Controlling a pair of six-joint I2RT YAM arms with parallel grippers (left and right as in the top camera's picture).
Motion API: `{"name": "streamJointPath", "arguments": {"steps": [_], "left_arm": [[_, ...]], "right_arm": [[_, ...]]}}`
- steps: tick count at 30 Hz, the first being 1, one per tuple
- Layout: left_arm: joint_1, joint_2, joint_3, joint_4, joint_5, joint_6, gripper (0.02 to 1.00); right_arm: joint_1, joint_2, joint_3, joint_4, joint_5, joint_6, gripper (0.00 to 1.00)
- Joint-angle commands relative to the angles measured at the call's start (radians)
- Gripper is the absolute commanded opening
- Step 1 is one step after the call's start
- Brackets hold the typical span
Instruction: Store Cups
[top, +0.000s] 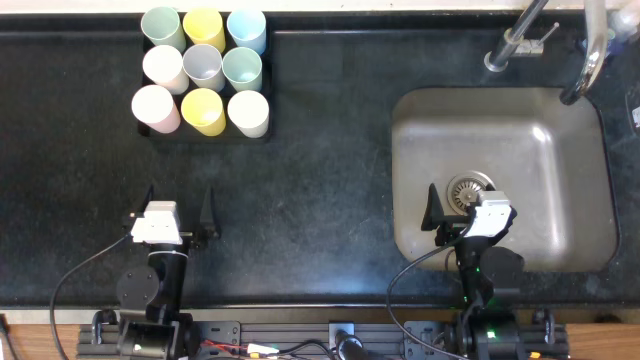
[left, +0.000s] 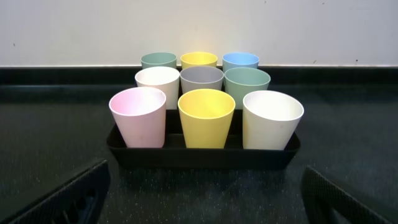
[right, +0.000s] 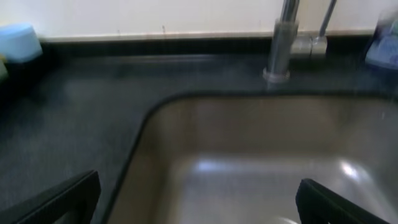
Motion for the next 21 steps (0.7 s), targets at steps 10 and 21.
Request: {"name": "streamJointPath", "arguments": {"steps": [10,21], "left_arm": [[-0.001,-0.007,-0.002,-0.001,0.002,0.018,0.998],[-0.001,-0.007,-0.002,-0.001,0.002,0.018,0.998]], "right_arm": [[-0.001,-0.224,-0.004,0.013,-0.007,-0.003,0.998],[-0.001,-0.223,-0.005,0.006,-0.011,-0.003,0.998]]}}
